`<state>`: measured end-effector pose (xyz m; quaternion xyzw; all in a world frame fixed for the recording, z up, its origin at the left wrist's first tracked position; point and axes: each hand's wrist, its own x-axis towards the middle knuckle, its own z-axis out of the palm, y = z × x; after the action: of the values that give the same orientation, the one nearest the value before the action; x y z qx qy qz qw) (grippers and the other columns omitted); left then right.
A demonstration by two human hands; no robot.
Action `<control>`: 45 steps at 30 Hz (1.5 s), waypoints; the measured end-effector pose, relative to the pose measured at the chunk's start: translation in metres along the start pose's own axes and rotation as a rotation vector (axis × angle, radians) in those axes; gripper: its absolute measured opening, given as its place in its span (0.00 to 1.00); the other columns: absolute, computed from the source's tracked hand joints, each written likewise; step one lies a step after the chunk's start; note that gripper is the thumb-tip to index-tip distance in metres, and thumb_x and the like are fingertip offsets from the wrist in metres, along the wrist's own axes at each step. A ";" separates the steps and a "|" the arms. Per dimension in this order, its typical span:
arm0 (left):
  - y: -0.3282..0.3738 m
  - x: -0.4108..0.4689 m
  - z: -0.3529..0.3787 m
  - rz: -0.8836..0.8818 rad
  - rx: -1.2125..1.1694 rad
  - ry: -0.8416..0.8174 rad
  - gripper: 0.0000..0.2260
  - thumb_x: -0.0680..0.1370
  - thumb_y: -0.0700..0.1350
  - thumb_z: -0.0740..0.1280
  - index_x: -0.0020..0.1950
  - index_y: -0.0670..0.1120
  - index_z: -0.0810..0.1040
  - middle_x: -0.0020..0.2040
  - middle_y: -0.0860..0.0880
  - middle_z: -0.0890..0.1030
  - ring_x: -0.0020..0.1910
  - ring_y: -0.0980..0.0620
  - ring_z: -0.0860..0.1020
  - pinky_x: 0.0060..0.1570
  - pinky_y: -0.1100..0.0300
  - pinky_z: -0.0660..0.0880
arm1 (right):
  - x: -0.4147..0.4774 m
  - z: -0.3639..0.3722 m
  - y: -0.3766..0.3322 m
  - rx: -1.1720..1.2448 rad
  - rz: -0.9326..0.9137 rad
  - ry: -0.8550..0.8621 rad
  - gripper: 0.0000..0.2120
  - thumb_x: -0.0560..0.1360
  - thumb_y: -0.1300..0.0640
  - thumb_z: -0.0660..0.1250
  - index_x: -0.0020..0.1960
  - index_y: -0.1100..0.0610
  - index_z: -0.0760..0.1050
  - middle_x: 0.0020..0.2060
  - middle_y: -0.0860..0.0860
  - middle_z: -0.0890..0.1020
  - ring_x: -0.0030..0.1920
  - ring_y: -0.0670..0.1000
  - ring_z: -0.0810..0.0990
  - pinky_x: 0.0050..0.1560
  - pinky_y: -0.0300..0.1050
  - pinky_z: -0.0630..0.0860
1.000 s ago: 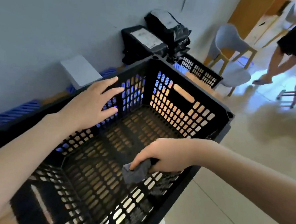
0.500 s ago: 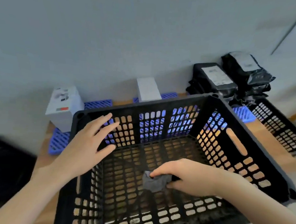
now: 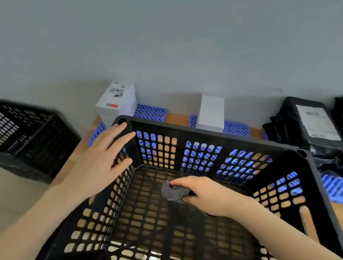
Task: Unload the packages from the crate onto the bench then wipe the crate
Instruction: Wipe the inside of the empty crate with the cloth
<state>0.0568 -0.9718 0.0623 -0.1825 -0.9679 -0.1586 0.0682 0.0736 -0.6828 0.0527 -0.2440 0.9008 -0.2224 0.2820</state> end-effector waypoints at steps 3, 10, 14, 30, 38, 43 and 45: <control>0.006 -0.002 0.000 -0.035 0.136 -0.006 0.28 0.79 0.60 0.56 0.77 0.50 0.62 0.79 0.50 0.59 0.77 0.48 0.59 0.70 0.40 0.66 | 0.028 0.004 0.017 -0.023 -0.038 0.043 0.24 0.79 0.58 0.62 0.73 0.47 0.63 0.68 0.49 0.72 0.67 0.50 0.70 0.69 0.45 0.65; 0.012 0.006 0.007 0.043 0.250 -0.022 0.25 0.80 0.53 0.59 0.73 0.41 0.70 0.74 0.40 0.67 0.75 0.42 0.64 0.72 0.43 0.63 | 0.100 0.046 0.045 -0.031 -0.169 0.249 0.27 0.77 0.63 0.63 0.74 0.53 0.63 0.70 0.52 0.69 0.70 0.55 0.67 0.71 0.47 0.62; 0.012 0.002 0.008 0.031 0.279 -0.040 0.22 0.80 0.49 0.60 0.72 0.40 0.70 0.75 0.39 0.66 0.75 0.41 0.63 0.75 0.48 0.59 | 0.132 0.070 0.041 -0.087 -0.231 0.326 0.28 0.77 0.64 0.62 0.75 0.56 0.61 0.70 0.54 0.69 0.68 0.57 0.68 0.68 0.53 0.66; 0.002 0.003 0.011 0.016 0.324 -0.096 0.23 0.81 0.51 0.56 0.75 0.45 0.67 0.76 0.44 0.65 0.77 0.45 0.60 0.76 0.45 0.54 | 0.179 0.179 0.023 -0.130 -0.307 0.375 0.20 0.72 0.62 0.70 0.64 0.59 0.74 0.59 0.56 0.80 0.60 0.55 0.78 0.65 0.48 0.70; 0.000 0.001 0.016 0.038 0.486 -0.111 0.22 0.81 0.53 0.56 0.73 0.49 0.70 0.71 0.46 0.73 0.74 0.47 0.67 0.75 0.46 0.54 | 0.101 0.230 0.009 -0.226 -0.977 -0.006 0.18 0.73 0.59 0.57 0.58 0.52 0.80 0.55 0.47 0.83 0.59 0.48 0.79 0.65 0.41 0.69; 0.003 0.002 0.015 0.035 0.518 -0.119 0.21 0.80 0.54 0.55 0.66 0.47 0.78 0.67 0.45 0.77 0.71 0.46 0.71 0.75 0.44 0.55 | 0.125 0.187 0.030 -0.285 -0.931 -0.116 0.21 0.76 0.65 0.62 0.69 0.58 0.71 0.68 0.55 0.73 0.70 0.56 0.68 0.73 0.49 0.61; 0.004 0.002 0.015 0.035 0.522 -0.120 0.21 0.80 0.54 0.55 0.65 0.46 0.78 0.66 0.45 0.77 0.71 0.46 0.71 0.75 0.45 0.55 | 0.140 0.161 0.042 -0.314 -0.837 -0.090 0.22 0.78 0.64 0.60 0.71 0.57 0.68 0.69 0.55 0.70 0.71 0.56 0.66 0.73 0.48 0.58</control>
<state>0.0554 -0.9626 0.0498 -0.1847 -0.9750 0.1088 0.0583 0.0588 -0.7717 -0.1452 -0.6368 0.7341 -0.1671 0.1660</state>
